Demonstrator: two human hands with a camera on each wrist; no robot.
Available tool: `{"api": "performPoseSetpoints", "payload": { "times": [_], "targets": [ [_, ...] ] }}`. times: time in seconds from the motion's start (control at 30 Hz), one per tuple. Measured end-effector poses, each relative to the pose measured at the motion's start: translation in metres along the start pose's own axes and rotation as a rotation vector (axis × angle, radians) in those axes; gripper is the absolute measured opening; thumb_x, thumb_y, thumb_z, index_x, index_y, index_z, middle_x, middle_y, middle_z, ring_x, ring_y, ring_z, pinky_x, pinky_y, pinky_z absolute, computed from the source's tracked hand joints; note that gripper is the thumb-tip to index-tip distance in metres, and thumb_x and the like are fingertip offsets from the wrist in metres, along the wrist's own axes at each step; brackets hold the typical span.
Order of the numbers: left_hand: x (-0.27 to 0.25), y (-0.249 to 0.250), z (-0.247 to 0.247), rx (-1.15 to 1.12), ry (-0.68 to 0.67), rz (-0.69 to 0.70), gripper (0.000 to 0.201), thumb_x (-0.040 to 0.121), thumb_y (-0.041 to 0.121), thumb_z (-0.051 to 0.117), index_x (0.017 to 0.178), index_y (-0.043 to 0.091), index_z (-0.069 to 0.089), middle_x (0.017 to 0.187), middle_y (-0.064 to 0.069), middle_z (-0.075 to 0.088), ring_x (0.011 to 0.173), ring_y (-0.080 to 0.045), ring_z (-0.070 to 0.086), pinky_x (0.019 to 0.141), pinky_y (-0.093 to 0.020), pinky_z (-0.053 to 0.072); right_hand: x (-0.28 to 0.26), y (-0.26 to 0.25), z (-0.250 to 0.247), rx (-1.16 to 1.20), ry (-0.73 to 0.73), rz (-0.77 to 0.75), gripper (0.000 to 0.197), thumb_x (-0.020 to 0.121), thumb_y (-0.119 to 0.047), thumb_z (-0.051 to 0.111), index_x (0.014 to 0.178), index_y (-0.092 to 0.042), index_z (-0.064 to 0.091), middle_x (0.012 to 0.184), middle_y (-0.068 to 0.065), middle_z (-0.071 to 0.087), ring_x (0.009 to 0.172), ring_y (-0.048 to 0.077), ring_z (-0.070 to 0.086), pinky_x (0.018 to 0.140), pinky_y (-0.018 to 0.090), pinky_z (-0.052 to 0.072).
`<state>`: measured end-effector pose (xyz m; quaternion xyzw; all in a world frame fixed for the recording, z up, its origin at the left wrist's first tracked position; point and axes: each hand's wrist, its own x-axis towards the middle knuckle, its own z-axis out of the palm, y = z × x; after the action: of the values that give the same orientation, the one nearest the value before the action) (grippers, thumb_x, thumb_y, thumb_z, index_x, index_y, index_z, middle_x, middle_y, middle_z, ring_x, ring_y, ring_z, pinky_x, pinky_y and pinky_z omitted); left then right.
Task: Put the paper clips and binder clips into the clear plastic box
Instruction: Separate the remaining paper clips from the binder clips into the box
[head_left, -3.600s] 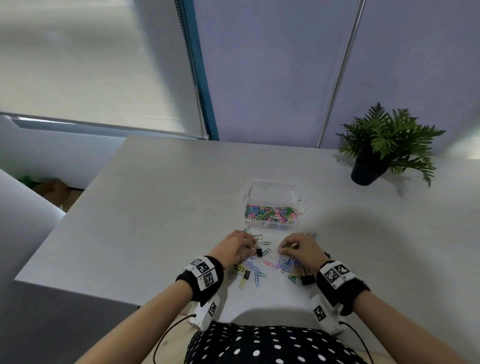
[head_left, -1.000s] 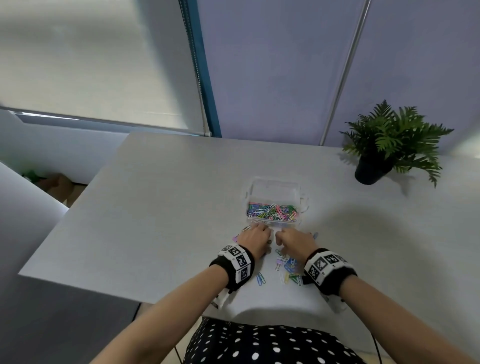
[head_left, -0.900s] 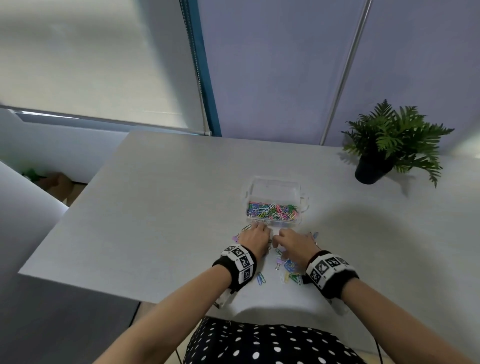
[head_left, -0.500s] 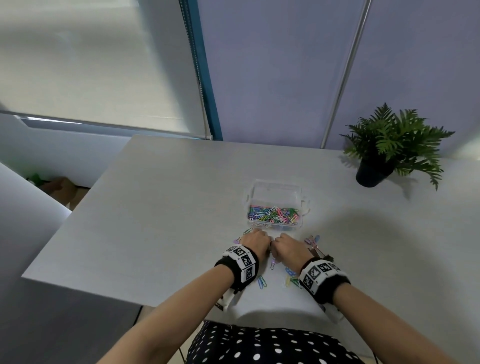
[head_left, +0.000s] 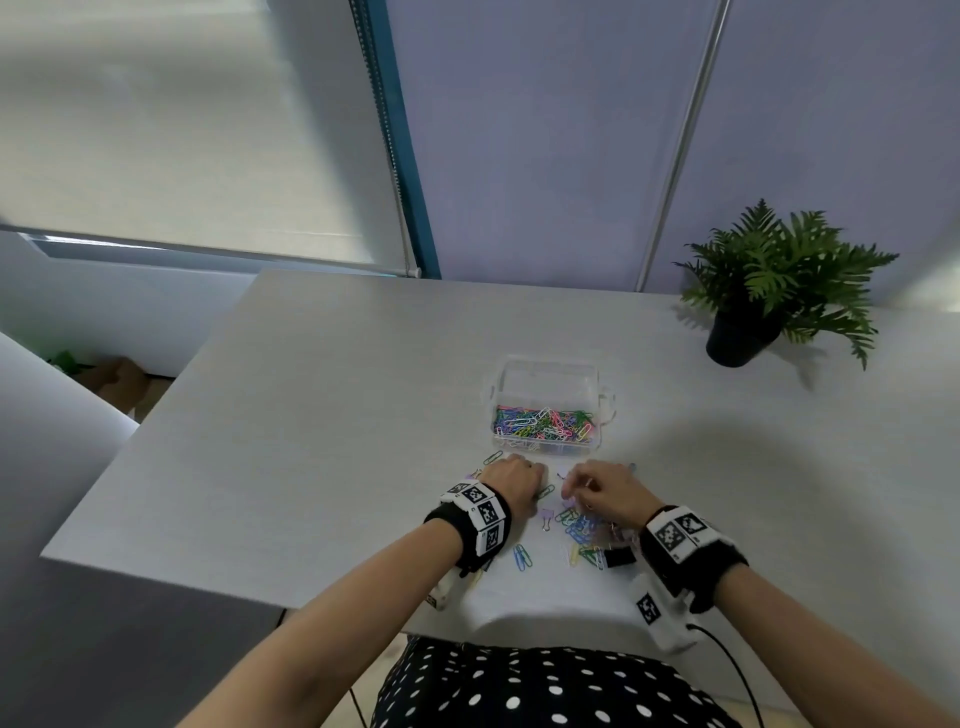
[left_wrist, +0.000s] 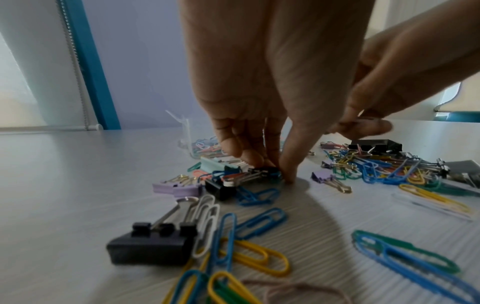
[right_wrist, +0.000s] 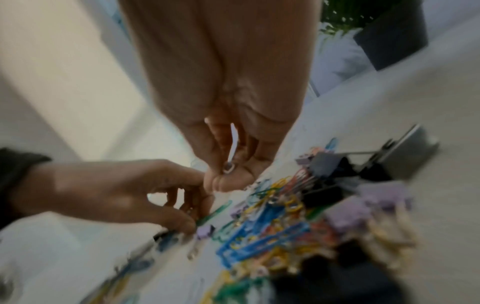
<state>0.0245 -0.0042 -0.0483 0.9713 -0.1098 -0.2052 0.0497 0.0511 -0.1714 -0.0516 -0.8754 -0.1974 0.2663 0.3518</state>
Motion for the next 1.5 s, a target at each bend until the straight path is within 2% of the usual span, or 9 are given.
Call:
{"api": "performPoseSetpoints", "payload": {
  "times": [0.23,0.4,0.53,0.73,0.87,0.97,1.13,1.27,1.5],
  "targets": [
    [0.001,-0.005,0.002,0.048,-0.008,0.087,0.02,0.081,0.016,0.06,0.099,0.006,0.06,0.11,-0.016,0.058,0.11,-0.032,0.05,0.087,-0.041,0.047,-0.03,0.012,0.023,-0.486,-0.202,-0.06,0.031,0.074,-0.012,0.067,0.081,-0.018,0.038,0.092,-0.003,0.031,0.083,0.014,0.038,0.069,0.029,0.03],
    [-0.015,-0.006,-0.007,-0.035,0.069,0.262,0.014,0.085,0.015,0.054,0.096,0.008,0.06,0.105,-0.012,0.06,0.104,-0.027,0.05,0.088,-0.038,0.042,-0.028,0.013,0.03,-0.511,-0.13,-0.07,0.026,0.077,-0.009,0.061,0.083,-0.017,0.037,0.097,0.005,0.038,0.082,0.019,0.043,0.066,0.029,0.027],
    [-0.036,-0.018,-0.009,-0.186,0.033,0.362,0.011,0.086,0.013,0.057,0.094,0.006,0.061,0.101,-0.012,0.062,0.099,-0.023,0.054,0.083,-0.025,0.038,-0.023,0.017,0.023,-0.388,-0.12,-0.124,0.022,0.081,-0.012,0.06,0.074,-0.02,0.041,0.087,-0.002,0.038,0.077,0.014,0.039,0.072,0.024,0.031],
    [-0.049,-0.021,0.016,0.003,-0.058,0.432,0.028,0.085,0.009,0.059,0.112,0.006,0.056,0.115,-0.014,0.061,0.112,-0.028,0.05,0.084,-0.041,0.046,-0.014,0.007,0.001,-0.009,-0.02,-0.068,0.017,0.077,-0.006,0.067,0.069,-0.017,0.057,0.065,-0.012,0.055,0.059,-0.016,0.053,0.062,0.004,0.038],
    [-0.053,-0.019,0.029,0.065,0.115,0.571,0.017,0.071,0.008,0.065,0.087,0.011,0.06,0.083,-0.006,0.068,0.082,-0.026,0.063,0.061,-0.035,0.059,-0.009,0.007,-0.009,0.396,0.071,0.046,0.008,0.076,-0.009,0.07,0.072,-0.014,0.066,0.066,-0.002,0.066,0.056,0.0,0.057,0.057,0.014,0.045],
    [-0.05,-0.018,0.038,0.159,0.218,0.587,0.029,0.063,0.013,0.078,0.087,0.016,0.062,0.083,-0.001,0.067,0.078,-0.019,0.063,0.056,-0.028,0.058,-0.006,0.006,-0.007,0.657,0.081,0.145,0.004,0.08,-0.009,0.066,0.079,-0.005,0.067,0.07,0.006,0.069,0.053,0.011,0.056,0.048,0.02,0.041],
    [-0.056,-0.014,0.037,0.118,0.161,0.491,0.033,0.073,0.009,0.07,0.105,0.011,0.059,0.104,-0.008,0.064,0.091,-0.023,0.062,0.073,-0.033,0.057,0.002,0.001,-0.007,1.028,0.051,0.299,0.01,0.087,-0.003,0.054,0.085,0.0,0.063,0.066,0.007,0.07,0.046,0.009,0.057,0.038,0.015,0.04],
    [-0.052,-0.01,0.011,-0.332,0.051,0.25,0.01,0.089,0.005,0.047,0.096,0.003,0.054,0.103,-0.015,0.062,0.084,-0.019,0.055,0.083,-0.033,0.051,0.01,-0.003,-0.014,1.219,0.041,0.381,0.013,0.091,-0.006,0.045,0.088,-0.002,0.058,0.07,0.008,0.062,0.049,0.012,0.058,0.04,0.018,0.048],
    [0.006,-0.028,-0.058,-0.585,0.221,-0.091,0.02,0.091,0.003,0.048,0.107,0.002,0.06,0.109,-0.019,0.066,0.1,-0.029,0.063,0.089,-0.032,0.049,0.044,-0.021,-0.045,1.176,0.129,0.252,0.012,0.09,0.002,0.047,0.09,0.0,0.058,0.081,0.013,0.06,0.071,0.02,0.059,0.056,0.02,0.056]
  ]
}}
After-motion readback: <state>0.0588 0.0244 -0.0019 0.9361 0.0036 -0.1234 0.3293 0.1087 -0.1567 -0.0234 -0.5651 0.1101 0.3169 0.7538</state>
